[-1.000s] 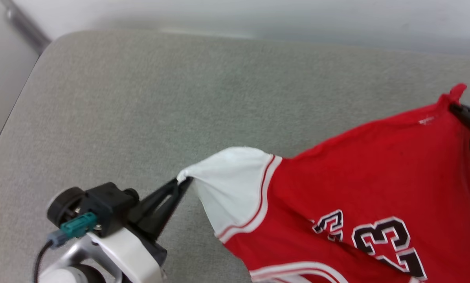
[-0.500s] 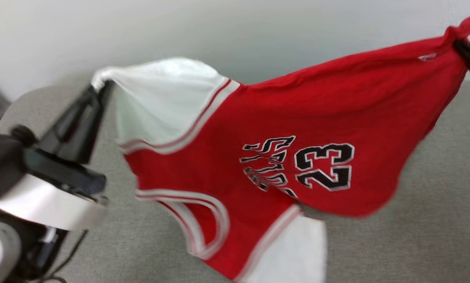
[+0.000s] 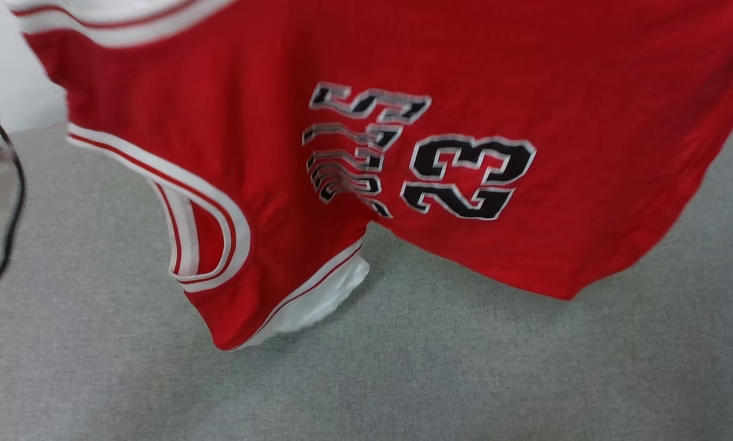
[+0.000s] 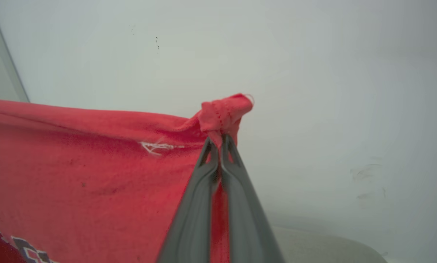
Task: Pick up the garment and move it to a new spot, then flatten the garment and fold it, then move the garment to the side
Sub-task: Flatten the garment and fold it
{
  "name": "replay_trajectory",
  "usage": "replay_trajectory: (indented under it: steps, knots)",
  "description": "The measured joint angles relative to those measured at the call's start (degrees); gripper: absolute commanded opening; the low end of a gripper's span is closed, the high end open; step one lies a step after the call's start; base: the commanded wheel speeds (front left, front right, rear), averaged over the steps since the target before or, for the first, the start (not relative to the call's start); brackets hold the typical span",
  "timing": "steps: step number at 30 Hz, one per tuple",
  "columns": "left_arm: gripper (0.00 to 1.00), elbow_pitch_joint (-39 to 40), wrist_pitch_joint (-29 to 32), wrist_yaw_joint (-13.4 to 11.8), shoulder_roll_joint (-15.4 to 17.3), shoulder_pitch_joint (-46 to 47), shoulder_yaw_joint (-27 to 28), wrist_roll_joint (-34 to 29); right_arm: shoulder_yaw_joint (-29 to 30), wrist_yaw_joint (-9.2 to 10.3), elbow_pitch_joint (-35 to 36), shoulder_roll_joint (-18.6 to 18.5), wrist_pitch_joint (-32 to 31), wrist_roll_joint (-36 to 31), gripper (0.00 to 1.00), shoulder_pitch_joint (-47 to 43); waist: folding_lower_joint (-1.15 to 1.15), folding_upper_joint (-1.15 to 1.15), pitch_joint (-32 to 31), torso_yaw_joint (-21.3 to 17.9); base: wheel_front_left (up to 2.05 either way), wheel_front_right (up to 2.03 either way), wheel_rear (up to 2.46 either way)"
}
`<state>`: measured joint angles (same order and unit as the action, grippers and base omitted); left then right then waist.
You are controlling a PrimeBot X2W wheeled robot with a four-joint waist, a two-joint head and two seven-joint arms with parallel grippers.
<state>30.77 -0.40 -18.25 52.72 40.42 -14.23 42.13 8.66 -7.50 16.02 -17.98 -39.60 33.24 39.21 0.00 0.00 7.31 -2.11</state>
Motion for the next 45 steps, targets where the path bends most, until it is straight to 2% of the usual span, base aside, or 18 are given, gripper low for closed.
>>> replay_trajectory:
  steps: [5, 9, 13, 21, 27, 32, 36, 40, 45]
  knots:
    - [0.00, -3.89, 1.33, 1.75, 0.09, 9.30, 1.07, 0.40, 2.27, 0.00, -0.71, 1.57, 1.16, -1.23, 0.00, 6.66, 0.00, 0.00, 4.42, -0.67, 0.00, 0.00, 0.00]
    - [0.00, -8.47, 2.68, 4.57, 0.58, 18.35, 0.76, -0.26, 2.25, -0.02, -3.46, 1.79, 3.21, -4.02, 0.00, 14.26, 0.00, 0.00, 9.28, -1.31, 0.00, 0.00, 0.00]
    - [0.00, -14.36, 3.81, 7.99, -0.62, 28.38, -1.65, -1.77, 2.46, -0.02, -8.22, 1.79, 5.91, -6.82, 0.00, 21.88, 0.02, 0.00, 14.69, -1.73, 0.00, 0.00, 0.00]
    - [0.00, -28.32, 4.69, 13.60, -6.73, 51.00, -6.03, -5.59, 0.68, -0.04, -20.80, 0.65, 12.59, -10.80, 0.00, 38.41, 0.02, 0.00, 25.19, -1.72, 0.00, 0.00, 0.00]
    - [0.00, -40.95, -0.04, 15.24, -13.46, 61.65, -7.77, -7.70, -1.16, -0.07, -31.93, -0.49, 18.73, -14.82, 0.00, 48.90, 0.03, 0.00, 31.27, -0.85, 0.00, 0.00, 0.00]
    - [0.00, -51.26, -5.92, 16.80, -17.22, 64.47, -9.28, -8.86, -3.44, -0.07, -40.65, -1.52, 24.54, -15.79, 0.00, 53.26, 0.02, 0.00, 34.17, 1.15, 0.00, 0.00, 0.00]
    - [0.00, -57.60, -10.49, 19.22, -17.94, 63.77, -12.49, -11.77, -4.60, -0.05, -46.89, -1.40, 28.80, -15.77, 0.00, 53.33, 0.02, 0.00, 35.55, 2.51, 0.00, 0.00, 0.00]
    - [0.00, -61.25, -13.32, 20.28, -20.11, 57.74, -13.63, -11.62, -6.99, -0.04, -50.96, -0.68, 32.70, -15.04, 0.00, 49.81, 0.02, 0.00, 35.46, 3.41, 0.00, 0.00, 0.00]
    - [0.00, -60.96, -14.44, 20.82, -22.86, 46.36, -16.21, -12.28, -9.67, -0.01, -54.46, 0.20, 37.71, -13.68, 0.00, 41.35, 0.02, 0.00, 33.28, 3.97, 0.00, 0.00, 0.00]
